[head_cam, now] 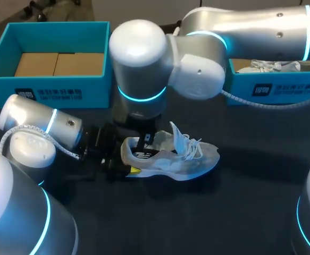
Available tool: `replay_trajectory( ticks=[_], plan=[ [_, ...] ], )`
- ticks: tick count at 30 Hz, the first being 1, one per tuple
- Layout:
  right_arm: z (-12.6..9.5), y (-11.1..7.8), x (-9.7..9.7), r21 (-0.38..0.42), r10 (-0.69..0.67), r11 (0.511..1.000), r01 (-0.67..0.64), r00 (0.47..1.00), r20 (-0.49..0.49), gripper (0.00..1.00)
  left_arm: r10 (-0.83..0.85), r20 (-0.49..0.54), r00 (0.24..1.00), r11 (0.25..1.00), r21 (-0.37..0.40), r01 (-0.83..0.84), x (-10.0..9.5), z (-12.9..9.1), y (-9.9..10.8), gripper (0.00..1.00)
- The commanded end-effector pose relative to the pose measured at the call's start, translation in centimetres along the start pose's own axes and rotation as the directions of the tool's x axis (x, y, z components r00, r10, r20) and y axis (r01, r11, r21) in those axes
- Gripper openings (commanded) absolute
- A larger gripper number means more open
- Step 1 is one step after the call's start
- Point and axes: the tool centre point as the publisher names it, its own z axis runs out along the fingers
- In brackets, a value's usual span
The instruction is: Take the shoe out of the shoebox, open the shoe tongue, remove and reinsert the insole, then place the shoe into the shoebox
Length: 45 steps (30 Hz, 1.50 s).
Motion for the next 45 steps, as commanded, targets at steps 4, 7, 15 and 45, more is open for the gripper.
replay_trajectory(
  ticks=[4, 7, 15, 45],
  plan=[
    [2.4, -0.9, -0.1, -0.002, -0.014, 1.000, 0.014, 1.000, -0.012, 0.00, 0.001, 0.001, 1.000, 1.000, -0.004, -0.001, 0.2, 0.1, 0.1, 0.00],
    [3.1, -1.7, -0.2, 0.013, -0.009, 1.000, 0.009, 1.000, -0.022, 0.00, 0.001, 0.001, 1.000, 1.000, -0.004, -0.001, 0.2, 0.1, 0.1, 0.00],
    [4.5, -2.4, -0.9, 0.025, -0.002, 1.000, 0.003, 0.999, -0.052, 0.00, 0.001, 0.001, 1.000, 1.000, -0.004, -0.001, 0.2, 0.1, 0.1, 0.00],
    [6.2, -3.1, -1.2, 0.016, 0.026, 1.000, -0.025, 0.997, -0.072, 0.31, 0.001, 0.001, 1.000, 1.000, -0.004, -0.001, 0.2, 0.1, 0.1, 0.00]
  ],
)
